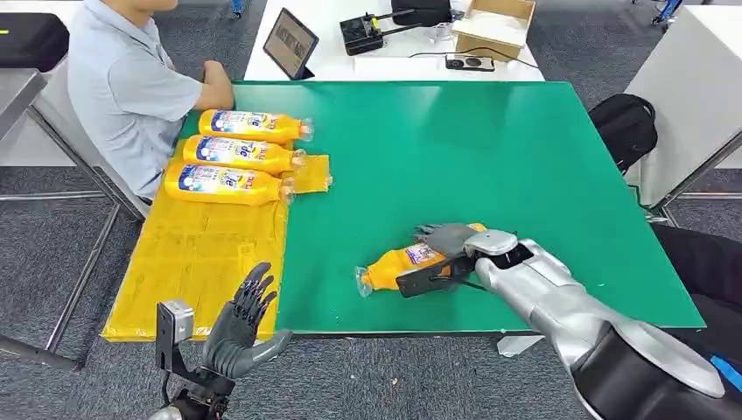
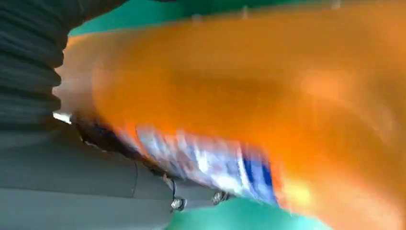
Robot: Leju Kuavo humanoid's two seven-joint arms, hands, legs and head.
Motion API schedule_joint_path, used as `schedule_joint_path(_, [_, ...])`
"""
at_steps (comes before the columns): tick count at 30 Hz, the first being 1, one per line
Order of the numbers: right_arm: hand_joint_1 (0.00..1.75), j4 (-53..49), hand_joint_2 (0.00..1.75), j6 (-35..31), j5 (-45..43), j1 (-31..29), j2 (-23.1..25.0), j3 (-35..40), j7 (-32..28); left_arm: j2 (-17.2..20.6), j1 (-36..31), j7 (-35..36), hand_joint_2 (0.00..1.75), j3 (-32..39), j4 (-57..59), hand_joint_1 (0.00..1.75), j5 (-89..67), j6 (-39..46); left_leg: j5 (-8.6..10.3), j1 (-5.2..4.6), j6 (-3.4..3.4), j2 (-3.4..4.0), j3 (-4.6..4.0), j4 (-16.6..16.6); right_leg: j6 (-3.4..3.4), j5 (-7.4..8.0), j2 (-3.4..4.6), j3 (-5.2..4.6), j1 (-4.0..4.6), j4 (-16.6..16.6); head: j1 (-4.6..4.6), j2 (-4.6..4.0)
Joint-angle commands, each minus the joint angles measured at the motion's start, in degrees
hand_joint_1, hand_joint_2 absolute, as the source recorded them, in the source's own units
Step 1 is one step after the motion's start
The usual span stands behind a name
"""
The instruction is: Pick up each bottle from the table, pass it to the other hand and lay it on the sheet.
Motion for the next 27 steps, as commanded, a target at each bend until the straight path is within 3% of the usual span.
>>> schedule_joint_path(1, [0.0, 3.91, 1.75, -1.85, 1.31, 2.28, 1.42, 0.91, 0.9, 1.15, -0.37, 0.1, 1.75, -0.99, 1.01, 0.0, 0.0, 0.18, 0.01, 0.0, 0.04, -0.03, 0.17, -0.07, -0.1, -0.01, -0.1, 0.2, 0.02, -0.08, 0.02, 0.0])
schedule_joint_path(3, [0.0, 4.22, 1.75, -3.19, 2.4, 2.33, 2.2, 0.12, 1.46, 0.88, 0.07, 0.14, 1.75, -0.67, 0.61, 0.0, 0.05, 0.52, 0.02, 0.02, 0.06, -0.01, 0.26, -0.1, -0.17, 0.01, -0.11, 0.28, 0.06, -0.12, 0.02, 0.0])
schedule_joint_path(4, [0.44, 4.14, 1.75, -3.95, 2.6, 2.58, 2.31, -0.19, 1.88, 0.77, 0.23, 0.18, 1.75, -0.6, 0.51, 0.0, 0.07, 0.66, 0.0, 0.02, 0.04, 0.02, 0.22, -0.05, -0.12, 0.0, -0.05, 0.23, 0.04, -0.07, 0.02, 0.0])
schedule_joint_path(5, [1.48, 3.94, 1.75, -5.23, 3.33, 2.98, 2.3, -0.09, 2.44, 0.66, 0.46, 0.23, 1.75, -0.5, 0.37, 0.0, 0.11, 0.86, 0.03, 0.01, 0.07, 0.04, 0.31, -0.13, -0.2, 0.03, -0.07, 0.31, 0.06, -0.14, 0.0, 0.0])
schedule_joint_path(6, [1.75, 3.59, 1.75, -6.97, 4.06, 3.84, 2.22, -0.29, 2.71, 0.54, 0.83, 0.24, 1.75, -0.43, 0.07, 0.0, 0.04, 1.15, 0.0, 0.03, 0.05, 0.02, 0.32, -0.08, -0.15, 0.0, -0.06, 0.34, 0.06, -0.11, 0.02, 0.0])
schedule_joint_path(15, [1.75, 0.52, 1.75, -11.68, 4.3, 7.08, 1.85, -7.04, 1.19, 0.52, 1.72, 0.0, 1.75, -0.4, -1.27, 0.0, -0.59, 2.36, 0.0, 0.04, 0.04, 0.08, 0.53, -0.07, -0.19, 0.06, -0.06, 0.43, 0.08, -0.1, 0.04, 0.0])
schedule_joint_path(23, [1.75, -12.02, 1.75, -16.77, 1.21, 11.14, 3.66, -24.2, -1.85, -0.02, 1.38, -0.27, 1.75, -0.69, -1.77, 0.0, -1.27, 2.47, 0.0, 0.02, 0.08, 0.21, 0.49, -0.09, -0.43, 0.12, 0.01, 0.34, 0.08, -0.06, 0.0, 0.0])
schedule_joint_path(27, [1.75, -12.7, 1.75, -16.83, 1.01, 11.61, 3.99, -25.24, -1.97, -0.15, 1.42, -0.22, 1.75, -0.92, -1.59, 0.0, -1.25, 2.55, -0.01, -0.01, 0.04, 0.14, 0.3, -0.02, -0.29, 0.09, 0.01, 0.23, 0.04, 0.04, 0.02, 0.0])
